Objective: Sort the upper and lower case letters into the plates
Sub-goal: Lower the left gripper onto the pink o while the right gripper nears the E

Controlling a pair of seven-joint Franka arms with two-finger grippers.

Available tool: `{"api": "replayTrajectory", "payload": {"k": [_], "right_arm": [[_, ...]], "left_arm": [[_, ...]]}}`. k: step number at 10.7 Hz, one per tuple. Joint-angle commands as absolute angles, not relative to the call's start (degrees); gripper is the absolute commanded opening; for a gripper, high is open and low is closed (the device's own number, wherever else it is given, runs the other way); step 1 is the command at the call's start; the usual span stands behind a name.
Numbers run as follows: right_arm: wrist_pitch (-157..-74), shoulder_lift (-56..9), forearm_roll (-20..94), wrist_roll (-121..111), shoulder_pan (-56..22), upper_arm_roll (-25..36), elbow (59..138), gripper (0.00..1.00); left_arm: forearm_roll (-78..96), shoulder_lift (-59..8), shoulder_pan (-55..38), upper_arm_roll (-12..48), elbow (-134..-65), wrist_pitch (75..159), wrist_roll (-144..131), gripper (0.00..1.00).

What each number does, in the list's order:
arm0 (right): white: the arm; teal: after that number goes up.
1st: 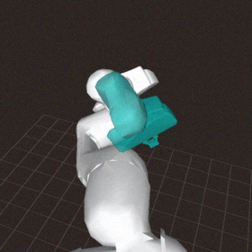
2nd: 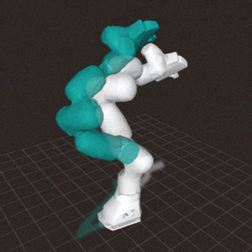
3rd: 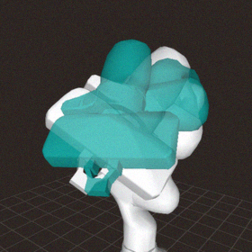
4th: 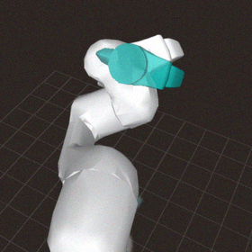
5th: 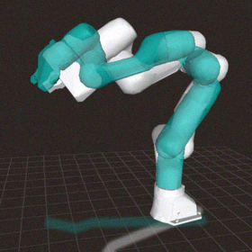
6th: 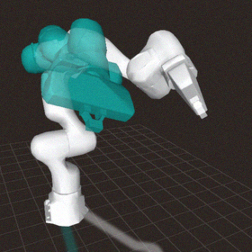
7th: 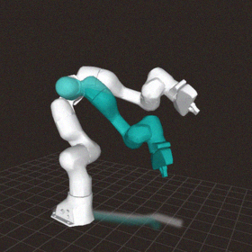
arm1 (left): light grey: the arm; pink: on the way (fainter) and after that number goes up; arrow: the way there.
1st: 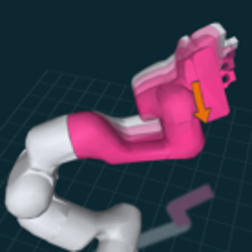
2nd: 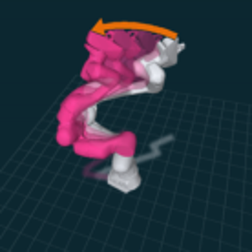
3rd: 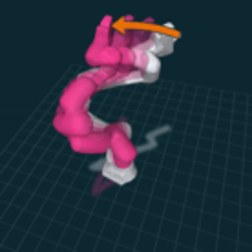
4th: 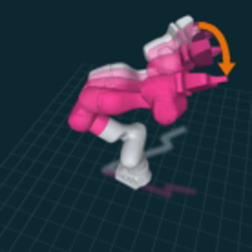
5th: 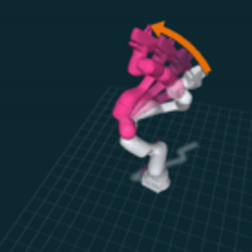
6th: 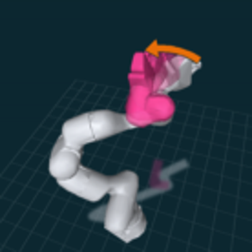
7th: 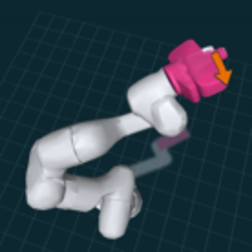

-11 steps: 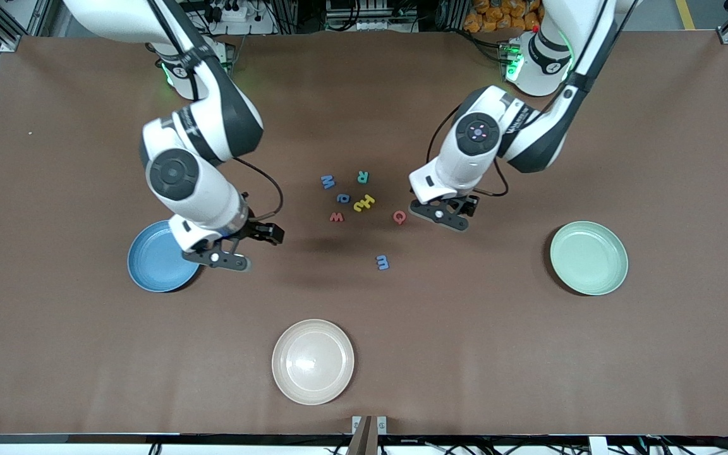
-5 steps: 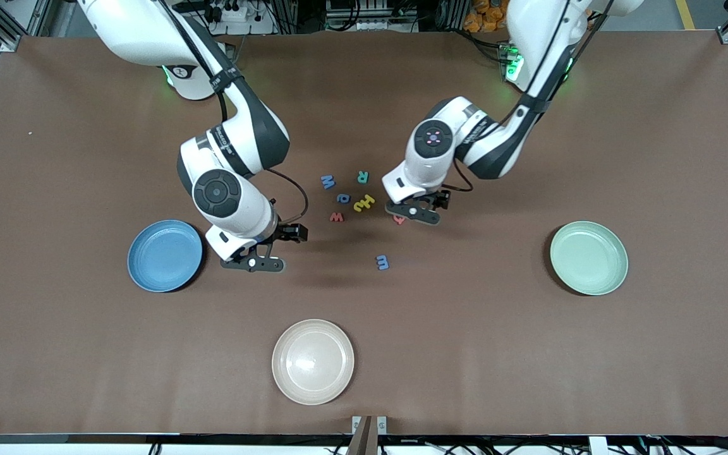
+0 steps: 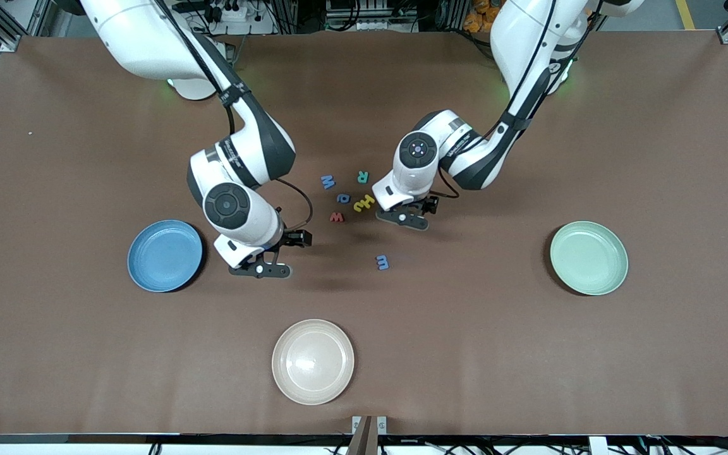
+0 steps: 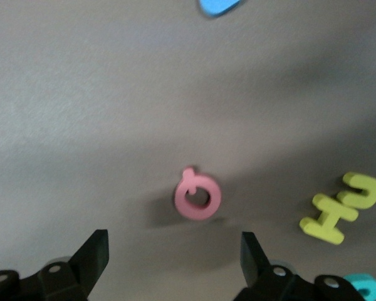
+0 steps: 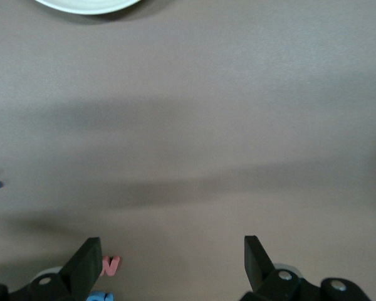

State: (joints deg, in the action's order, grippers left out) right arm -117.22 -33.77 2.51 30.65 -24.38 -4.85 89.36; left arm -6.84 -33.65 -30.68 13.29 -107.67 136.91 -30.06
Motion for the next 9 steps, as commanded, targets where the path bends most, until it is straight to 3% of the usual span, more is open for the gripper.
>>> {"api": "replayTrajectory", "payload": {"k": [1, 4, 9], "right_arm": [[-119.2, -36.0, 1.3, 29.6, -25.9, -4.8, 86.5, 1.00], [-123.9, -39.0, 0.7, 29.0, -27.9, -4.8, 84.9, 1.00], [-124.5, -43.6, 1.0, 29.6, -30.8, -4.8, 79.4, 1.00]], "left_arm": [[-8.7, -36.6, -31.6, 13.0, -103.8, 136.8, -31.9, 0.93], [-8.7, -37.4, -31.9, 12.9, -103.5, 136.8, -31.7, 0.90], [-8.7, -38.2, -31.9, 12.7, -102.7, 136.8, -31.6, 0.83]]}}
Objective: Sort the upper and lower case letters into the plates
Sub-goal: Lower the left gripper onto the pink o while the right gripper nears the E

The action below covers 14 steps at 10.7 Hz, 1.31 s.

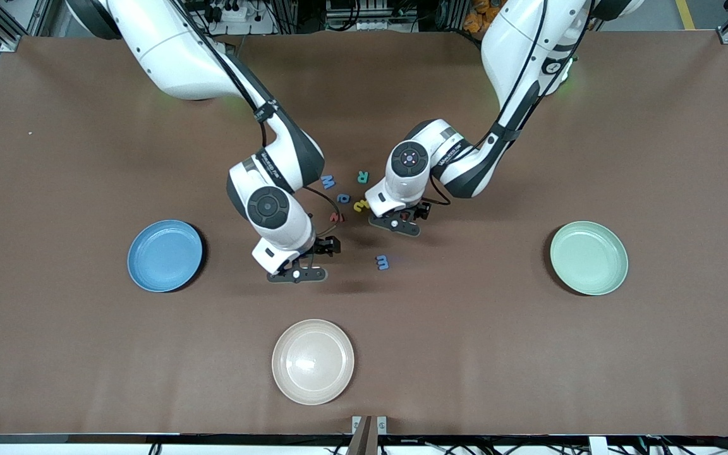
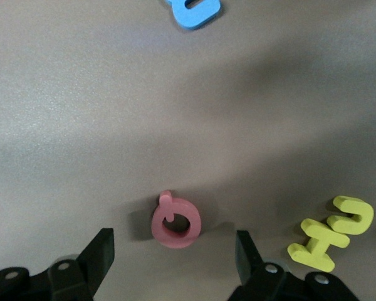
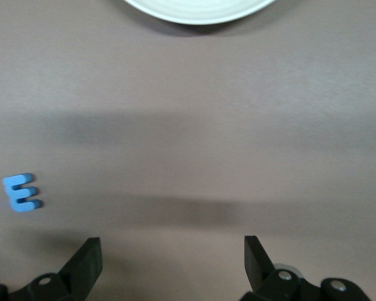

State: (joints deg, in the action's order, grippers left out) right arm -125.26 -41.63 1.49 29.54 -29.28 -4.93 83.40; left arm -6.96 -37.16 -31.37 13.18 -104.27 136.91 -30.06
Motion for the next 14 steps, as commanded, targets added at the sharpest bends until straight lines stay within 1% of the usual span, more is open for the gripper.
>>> {"api": "replayTrajectory", "payload": {"k": [1, 3, 6, 9, 10, 11, 12, 13, 14], "right_arm": [[-124.5, -43.6, 1.0, 29.7, -31.0, -4.8, 79.2, 1.00], [-124.1, -43.5, 1.1, 29.4, -29.9, -4.7, 79.2, 1.00], [-122.9, -42.8, 1.5, 26.6, -26.2, -4.7, 79.3, 1.00], [-122.3, -42.8, 1.5, 26.7, -25.0, -4.7, 79.5, 1.00], [-122.3, -42.9, 1.5, 26.9, -25.1, -4.7, 79.9, 1.00], [-122.3, -42.9, 1.6, 26.7, -24.7, -4.7, 80.2, 1.00], [-122.3, -42.9, 1.4, 27.1, -24.8, -4.6, 80.1, 1.00], [-122.3, -42.8, 1.2, 27.2, -24.7, -4.6, 80.0, 1.00], [-122.4, -42.8, 0.9, 26.7, -24.4, -4.6, 79.8, 1.00]], "left_arm": [[-8.7, -38.3, -31.6, 12.7, -102.5, 136.8, -31.5, 0.82], [-8.7, -38.5, -31.6, 12.7, -102.5, 136.8, -31.3, 0.81], [-8.7, -39.1, -31.6, 12.7, -102.5, 136.8, -31.3, 0.79], [-8.7, -39.4, -31.6, 12.7, -102.5, 136.8, -31.3, 0.72], [-8.7, -39.5, -31.6, 12.7, -102.4, 136.8, -31.3, 0.68], [-8.7, -39.5, -31.5, 12.7, -102.4, 136.8, -31.1, 0.56], [-8.7, -39.5, -31.3, 12.7, -102.3, 136.8, -31.0, 0.39], [-8.7, -39.4, -31.1, 12.6, -101.9, 136.8, -30.9, 0.14], [-8.7, -39.3, -30.8, 12.5, -101.7, 136.8, -30.9, 0.00]]}}
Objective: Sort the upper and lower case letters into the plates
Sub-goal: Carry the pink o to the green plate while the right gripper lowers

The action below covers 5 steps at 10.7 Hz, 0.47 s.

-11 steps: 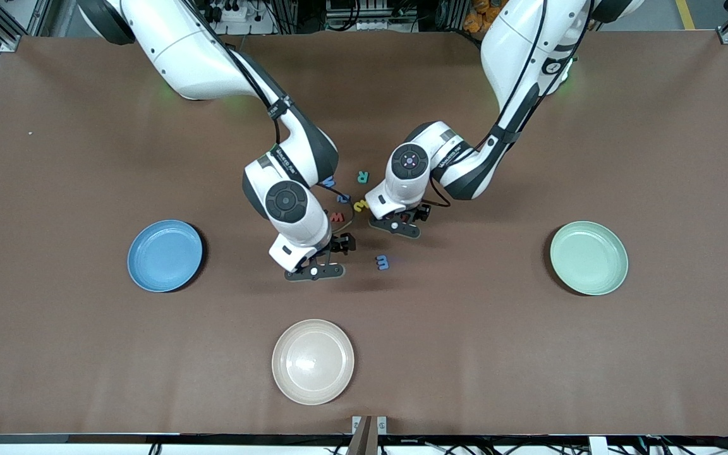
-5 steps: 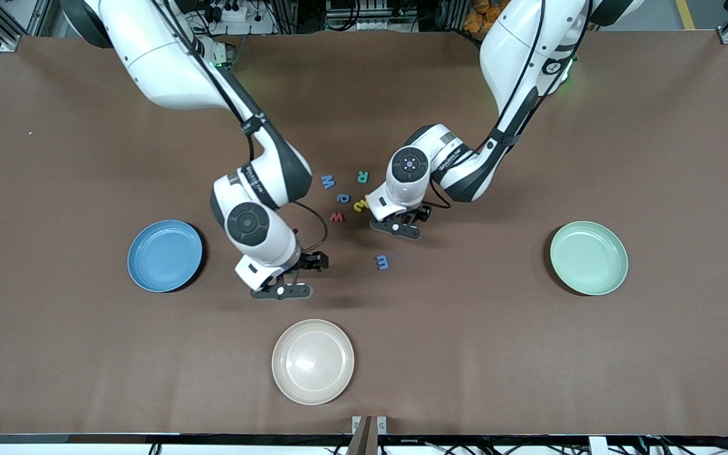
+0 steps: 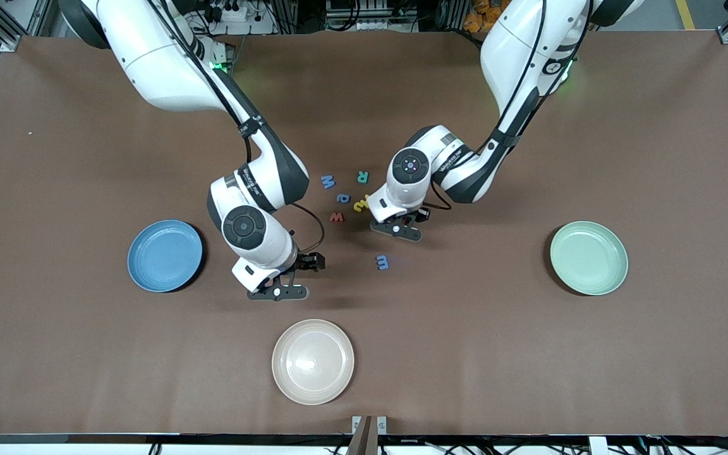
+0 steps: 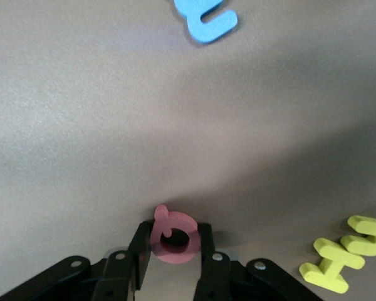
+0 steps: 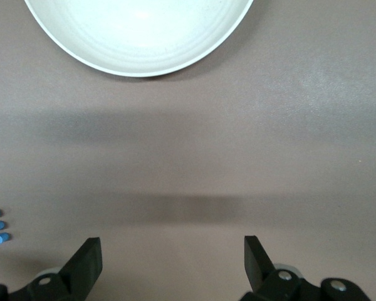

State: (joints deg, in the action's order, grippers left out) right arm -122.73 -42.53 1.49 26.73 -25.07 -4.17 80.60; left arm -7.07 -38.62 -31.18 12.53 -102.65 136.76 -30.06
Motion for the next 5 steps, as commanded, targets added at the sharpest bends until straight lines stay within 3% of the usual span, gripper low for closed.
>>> {"api": "replayTrajectory", "payload": {"k": [1, 5], "right_arm": [[-122.3, -42.8, 1.1, 27.1, -24.5, -4.6, 79.9, 1.00], [-125.2, -43.5, 1.2, 30.4, -28.5, -4.7, 79.8, 1.00]], "left_arm": [[-8.7, -38.9, -30.5, 12.5, -101.7, 136.8, -30.9, 0.00], [-8.9, -33.0, -23.7, 12.5, -101.8, 136.1, -28.1, 0.00]]}}
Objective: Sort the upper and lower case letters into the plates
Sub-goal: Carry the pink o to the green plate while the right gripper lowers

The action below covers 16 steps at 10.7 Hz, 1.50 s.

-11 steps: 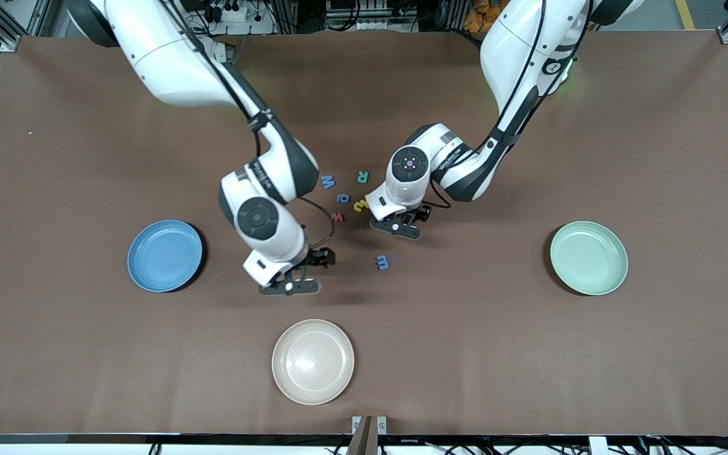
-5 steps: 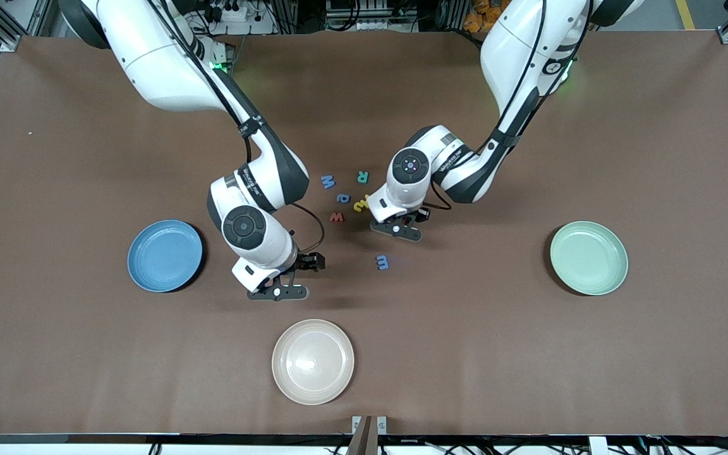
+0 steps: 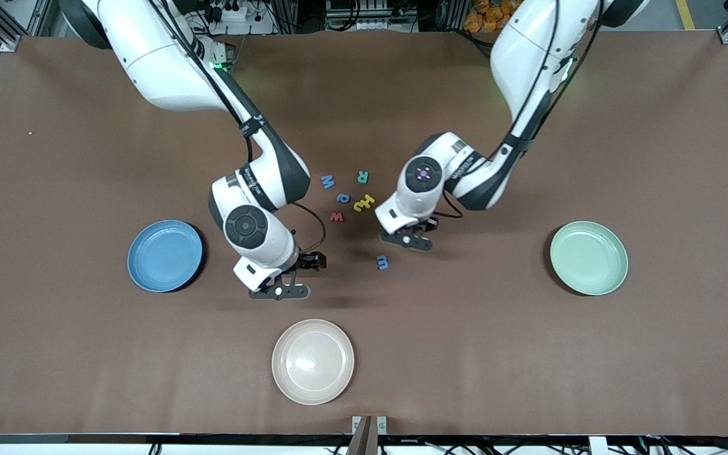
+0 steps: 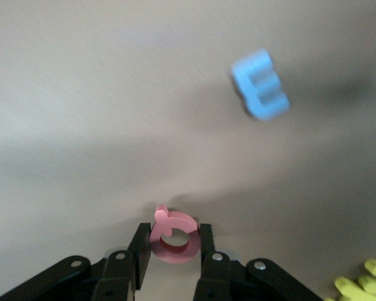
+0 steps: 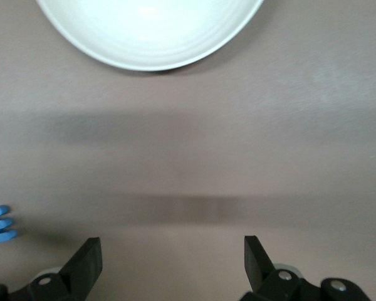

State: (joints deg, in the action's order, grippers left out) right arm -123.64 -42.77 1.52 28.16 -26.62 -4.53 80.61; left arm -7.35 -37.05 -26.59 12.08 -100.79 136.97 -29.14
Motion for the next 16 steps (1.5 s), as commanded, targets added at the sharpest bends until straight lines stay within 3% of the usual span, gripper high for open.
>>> {"api": "replayTrajectory", "payload": {"k": [1, 5, 8, 16], "right_arm": [[-125.4, -43.5, 1.2, 32.1, -29.8, -4.7, 79.5, 1.00], [-129.4, -45.3, 0.9, 36.3, -34.2, -4.7, 77.6, 1.00], [-128.8, -51.5, 0.6, 40.8, -38.7, -2.7, 68.5, 1.00], [-129.5, -62.0, 0.7, 45.6, -43.4, 0.4, 58.2, 1.00]], "left_arm": [[-8.9, -31.5, -21.9, 12.5, -101.8, 135.4, -27.4, 0.00], [-8.9, -26.4, -12.9, 12.4, -101.8, 129.0, -19.5, 0.00], [-8.9, -24.2, -5.6, 12.5, -101.8, 125.4, -14.1, 0.00], [-10.3, -27.4, 10.9, 12.6, -102.0, 124.5, 4.0, 0.00]]}}
